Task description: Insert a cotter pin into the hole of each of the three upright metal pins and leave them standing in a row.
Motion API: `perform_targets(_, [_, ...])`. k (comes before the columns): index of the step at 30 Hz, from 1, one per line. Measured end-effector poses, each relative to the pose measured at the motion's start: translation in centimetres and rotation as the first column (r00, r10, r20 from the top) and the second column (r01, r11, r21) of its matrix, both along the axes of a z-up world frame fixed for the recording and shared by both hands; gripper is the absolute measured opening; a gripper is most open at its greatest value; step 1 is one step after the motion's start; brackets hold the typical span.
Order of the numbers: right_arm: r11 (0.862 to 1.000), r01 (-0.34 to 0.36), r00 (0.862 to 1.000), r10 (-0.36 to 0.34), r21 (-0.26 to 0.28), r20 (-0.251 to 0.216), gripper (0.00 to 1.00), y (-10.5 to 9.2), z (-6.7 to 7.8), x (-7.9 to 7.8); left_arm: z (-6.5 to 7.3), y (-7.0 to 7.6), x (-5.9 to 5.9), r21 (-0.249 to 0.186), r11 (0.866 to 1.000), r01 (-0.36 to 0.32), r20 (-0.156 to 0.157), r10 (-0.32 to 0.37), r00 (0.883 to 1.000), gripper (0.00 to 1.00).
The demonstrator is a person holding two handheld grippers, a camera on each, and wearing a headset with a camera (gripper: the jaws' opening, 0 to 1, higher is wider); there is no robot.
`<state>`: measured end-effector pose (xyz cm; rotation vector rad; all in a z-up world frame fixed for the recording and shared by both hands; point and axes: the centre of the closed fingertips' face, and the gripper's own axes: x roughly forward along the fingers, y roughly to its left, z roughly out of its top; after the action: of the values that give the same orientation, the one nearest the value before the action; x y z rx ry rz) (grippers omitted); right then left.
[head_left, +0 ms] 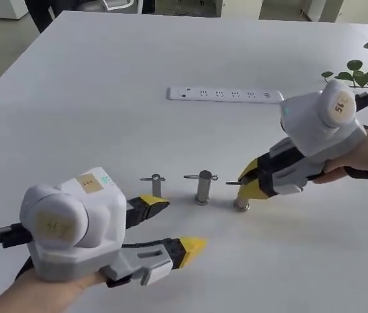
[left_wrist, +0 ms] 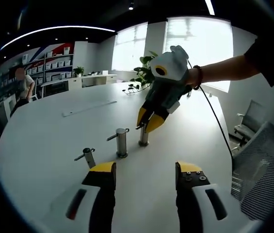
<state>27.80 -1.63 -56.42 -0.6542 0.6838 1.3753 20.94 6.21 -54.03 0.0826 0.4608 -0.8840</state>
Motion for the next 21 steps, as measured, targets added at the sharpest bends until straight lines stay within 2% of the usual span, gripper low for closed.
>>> perform_targets(10, [1.000, 0.012, 1.000, -0.012, 0.001, 0.006, 0.09, -0.5, -0.1, 1.2, 0.3, 0.9, -0.8, -0.009, 1.000, 0.001, -0.006, -0.001, 1.000, 0.56])
perform_targets(21, [1.000, -0.003, 1.000, 0.003, 0.011, -0.010, 0.09, -0.6, -0.1, 1.2, 0.2, 2.1, -1.0, 0.000, 1.000, -0.021, -0.015, 0.021, 1.000, 0.58])
